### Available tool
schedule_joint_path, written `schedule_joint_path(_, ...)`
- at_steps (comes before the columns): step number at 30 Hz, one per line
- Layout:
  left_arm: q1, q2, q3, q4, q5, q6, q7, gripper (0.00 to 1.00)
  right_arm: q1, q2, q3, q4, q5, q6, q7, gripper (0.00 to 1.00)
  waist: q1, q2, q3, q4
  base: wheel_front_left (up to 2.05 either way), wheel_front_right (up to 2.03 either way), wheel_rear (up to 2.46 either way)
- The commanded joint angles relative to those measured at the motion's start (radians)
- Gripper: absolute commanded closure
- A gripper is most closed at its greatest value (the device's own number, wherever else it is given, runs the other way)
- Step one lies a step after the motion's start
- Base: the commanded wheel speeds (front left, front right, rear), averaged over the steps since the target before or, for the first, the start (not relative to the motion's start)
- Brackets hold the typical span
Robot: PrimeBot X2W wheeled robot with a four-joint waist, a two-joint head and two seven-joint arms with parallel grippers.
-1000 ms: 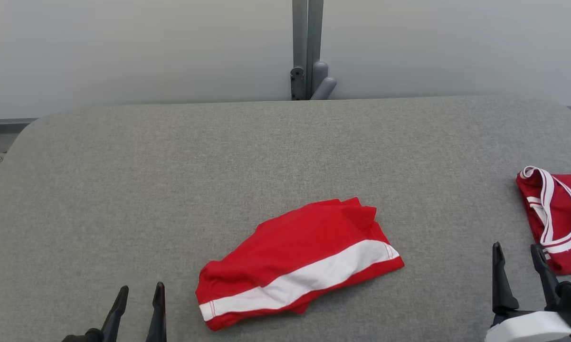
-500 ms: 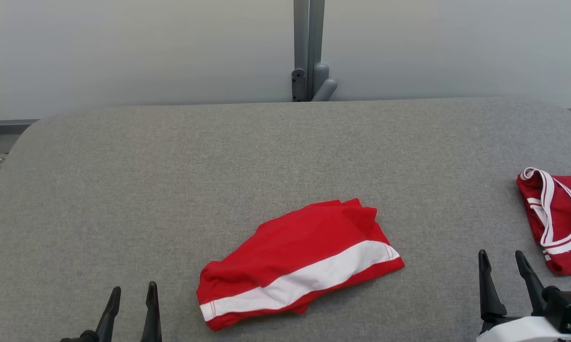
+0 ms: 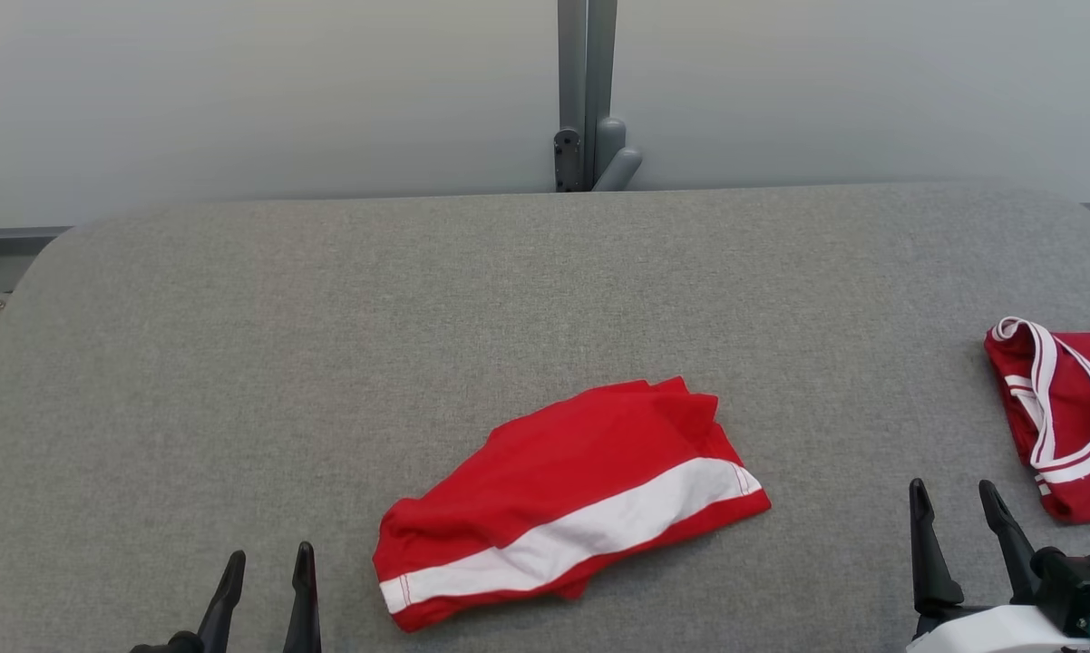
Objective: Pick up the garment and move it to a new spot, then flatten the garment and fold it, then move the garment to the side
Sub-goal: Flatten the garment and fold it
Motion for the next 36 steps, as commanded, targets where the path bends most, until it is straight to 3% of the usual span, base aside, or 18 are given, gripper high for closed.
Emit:
schedule_joint_path(1,-0.011,0.01,-0.005,0.002,-0.01,-0.003,-0.003,0.0,0.001,-0.003,-0.002,0.002,0.001,0.0,-0.002,0.0,0.0,0.0,0.002,0.001,0.0,0.0,0.0)
schedule_joint_path(25,-0.018,0.023,-0.043,0.021,-0.029,-0.003,-0.003,0.0,-0.018,-0.003,0.006,-0.017,-0.012,0.0,-0.002,0.0,0.0,0.0,0.011,0.01,0.0,0.0,0.0)
schedule_joint_path(29,-0.034,0.028,-0.084,0.063,-0.067,-0.003,0.01,0.0,-0.037,-0.003,0.043,-0.023,-0.022,0.0,-0.002,0.0,0.0,0.0,0.022,0.014,0.0,0.0,0.0)
schedule_joint_path(36,-0.064,0.021,-0.135,0.054,-0.143,0.002,0.148,0.0,-0.13,-0.053,0.189,0.075,-0.005,0.0,-0.002,0.0,0.0,0.0,0.057,0.022,0.0,0.0,0.0)
